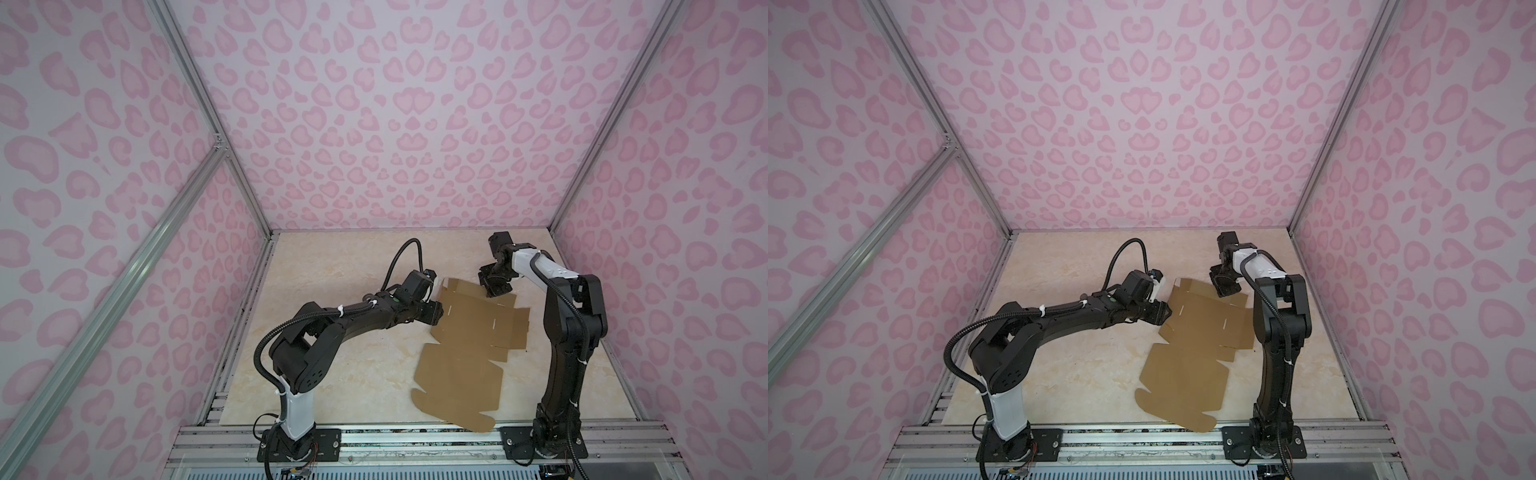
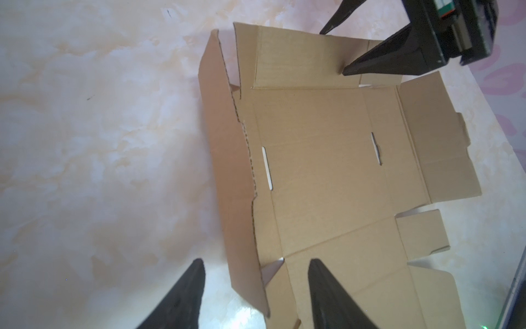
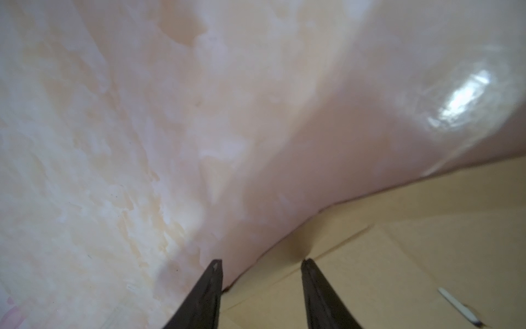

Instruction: Fold the paper box

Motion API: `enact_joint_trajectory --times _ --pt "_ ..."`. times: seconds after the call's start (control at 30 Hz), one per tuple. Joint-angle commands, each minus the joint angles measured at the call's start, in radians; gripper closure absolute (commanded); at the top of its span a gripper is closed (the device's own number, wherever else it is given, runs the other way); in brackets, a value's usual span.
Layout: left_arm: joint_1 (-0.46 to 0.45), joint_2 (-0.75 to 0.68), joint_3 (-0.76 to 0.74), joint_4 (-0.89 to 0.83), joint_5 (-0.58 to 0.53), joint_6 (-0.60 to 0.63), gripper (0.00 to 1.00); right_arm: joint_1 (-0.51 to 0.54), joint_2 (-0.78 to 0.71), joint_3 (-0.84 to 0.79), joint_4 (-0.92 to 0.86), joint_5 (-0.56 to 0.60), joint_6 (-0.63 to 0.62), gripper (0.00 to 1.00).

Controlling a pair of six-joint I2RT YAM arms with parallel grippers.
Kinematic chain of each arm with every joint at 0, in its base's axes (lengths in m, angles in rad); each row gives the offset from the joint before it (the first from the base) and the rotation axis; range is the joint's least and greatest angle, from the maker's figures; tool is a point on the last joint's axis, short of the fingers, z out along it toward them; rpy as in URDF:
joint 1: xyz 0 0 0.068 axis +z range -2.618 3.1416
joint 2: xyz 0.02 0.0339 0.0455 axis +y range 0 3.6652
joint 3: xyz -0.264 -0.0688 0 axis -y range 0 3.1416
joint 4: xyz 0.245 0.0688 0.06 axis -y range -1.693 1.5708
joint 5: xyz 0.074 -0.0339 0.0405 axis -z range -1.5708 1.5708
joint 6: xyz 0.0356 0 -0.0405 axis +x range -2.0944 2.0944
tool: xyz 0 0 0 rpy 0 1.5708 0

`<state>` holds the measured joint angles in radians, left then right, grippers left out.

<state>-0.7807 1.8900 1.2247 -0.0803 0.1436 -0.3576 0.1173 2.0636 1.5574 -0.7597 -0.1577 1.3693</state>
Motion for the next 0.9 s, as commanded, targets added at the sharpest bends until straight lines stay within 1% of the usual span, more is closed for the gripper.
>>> enact_joint_trajectory --times 0.0,0.27,0.3,0.33,0.37,0.47,0.57,0.63,0.7,0.87 --pt "0.000 -0.022 -0.006 0.013 -0.014 0.004 0.39 0.007 -0.021 -0.022 0.032 -0.012 0.000 0.58" --pt "0.000 -0.064 -0.027 0.020 -0.067 -0.012 0.39 0.030 -0.075 -0.063 0.100 -0.038 0.001 0.66" --pt "0.001 -0.075 -0.029 0.019 -0.075 -0.019 0.39 0.031 -0.079 -0.099 0.104 -0.045 0.000 0.67" --pt "0.001 -0.086 -0.030 0.019 -0.084 -0.028 0.39 0.035 -0.084 -0.101 0.106 -0.046 -0.002 0.68" --pt "0.002 -0.098 -0.030 0.019 -0.093 -0.035 0.39 0.038 -0.092 -0.105 0.107 -0.043 -0.011 0.67" --pt "0.010 -0.129 -0.005 0.003 -0.099 -0.042 0.38 0.041 -0.133 -0.102 0.102 0.002 -0.059 0.58" --pt "0.026 -0.117 0.067 -0.037 -0.066 -0.003 0.38 0.036 -0.160 -0.090 0.090 0.019 -0.133 0.56" --pt "0.039 -0.086 0.128 -0.050 -0.025 0.032 0.37 0.037 -0.173 -0.080 0.063 0.030 -0.192 0.54" --pt "0.049 -0.037 0.218 -0.088 0.015 0.073 0.37 0.036 -0.199 -0.080 0.041 0.052 -0.231 0.53" --pt "0.055 0.133 0.490 -0.264 0.076 0.236 0.37 0.026 -0.339 -0.179 0.105 0.096 -0.342 0.50"
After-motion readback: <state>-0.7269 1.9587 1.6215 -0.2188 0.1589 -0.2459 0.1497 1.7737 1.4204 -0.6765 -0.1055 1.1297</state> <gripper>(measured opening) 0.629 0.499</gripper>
